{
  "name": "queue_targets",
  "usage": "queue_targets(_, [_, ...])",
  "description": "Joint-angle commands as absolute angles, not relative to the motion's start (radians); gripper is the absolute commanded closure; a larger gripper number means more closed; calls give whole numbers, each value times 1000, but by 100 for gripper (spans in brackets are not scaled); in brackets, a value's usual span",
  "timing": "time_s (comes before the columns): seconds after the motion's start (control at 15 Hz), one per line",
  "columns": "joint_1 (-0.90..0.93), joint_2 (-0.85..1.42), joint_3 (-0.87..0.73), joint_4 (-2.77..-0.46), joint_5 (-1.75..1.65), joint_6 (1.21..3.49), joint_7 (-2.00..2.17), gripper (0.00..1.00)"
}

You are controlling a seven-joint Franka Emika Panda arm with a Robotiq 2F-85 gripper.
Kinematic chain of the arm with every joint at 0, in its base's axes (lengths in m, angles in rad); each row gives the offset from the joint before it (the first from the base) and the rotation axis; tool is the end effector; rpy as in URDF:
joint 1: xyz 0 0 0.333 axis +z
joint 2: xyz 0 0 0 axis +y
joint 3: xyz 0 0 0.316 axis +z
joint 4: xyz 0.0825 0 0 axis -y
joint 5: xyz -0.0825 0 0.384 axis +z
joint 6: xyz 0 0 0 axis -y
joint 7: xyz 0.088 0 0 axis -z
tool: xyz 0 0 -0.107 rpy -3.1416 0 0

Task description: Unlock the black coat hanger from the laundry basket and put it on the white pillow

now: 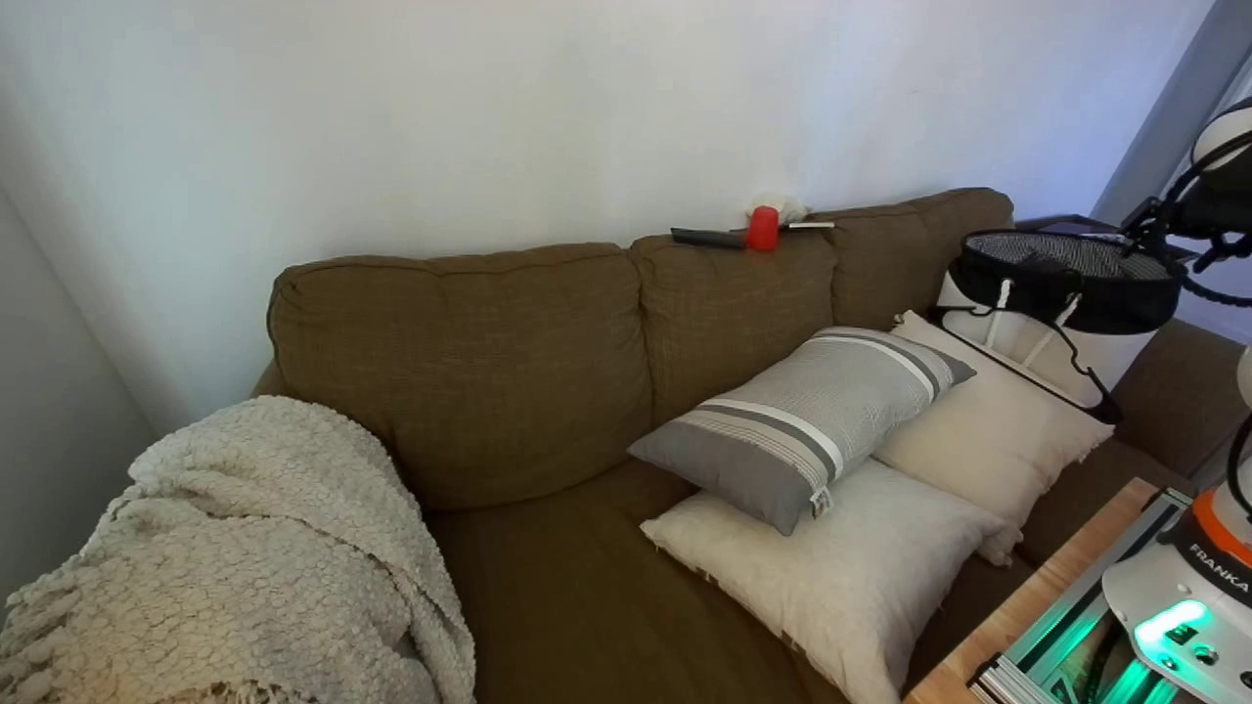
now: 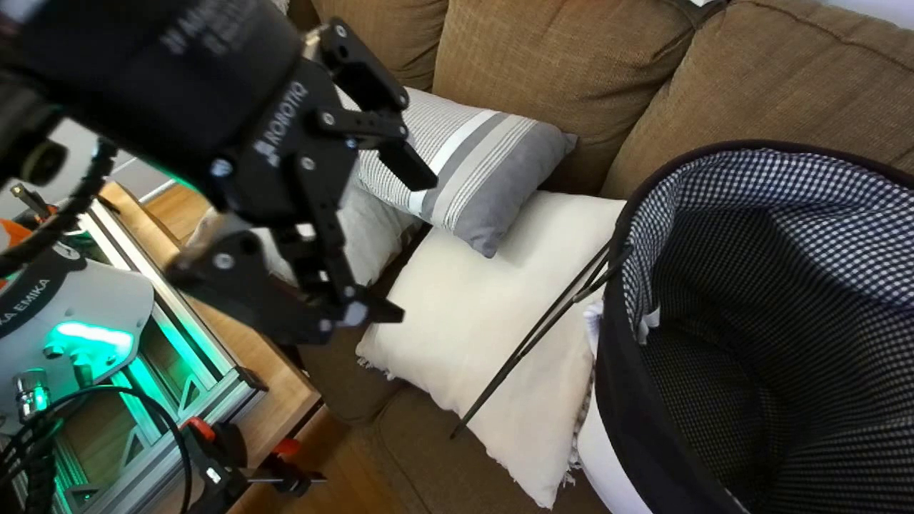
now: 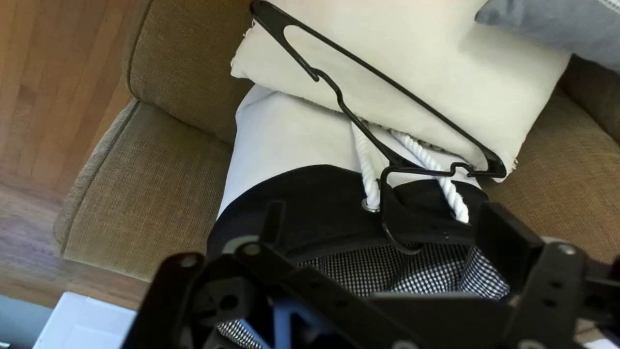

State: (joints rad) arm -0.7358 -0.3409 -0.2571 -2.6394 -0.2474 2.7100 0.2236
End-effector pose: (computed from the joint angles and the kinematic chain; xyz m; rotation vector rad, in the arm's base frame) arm 0.2466 -0.3609 0.3969 2.5230 -1.4047 0.5190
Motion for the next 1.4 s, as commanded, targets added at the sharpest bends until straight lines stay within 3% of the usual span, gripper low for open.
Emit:
queue_targets(0.0, [-679, -139, -299, -2510, -202, 2705, 119, 0])
queue_targets(0.07, [-699, -244, -285, -2584, -235, 2719, 177, 0])
queue_targets(0.6, [-700, -211, -269, -2564, -261, 2728, 225, 0])
queue_targets(1.07, [-1155, -152, 125, -2533, -715, 2800, 821, 0])
queue_targets(1.33, [-1192, -143, 271, -2516, -974, 2755, 1124, 0])
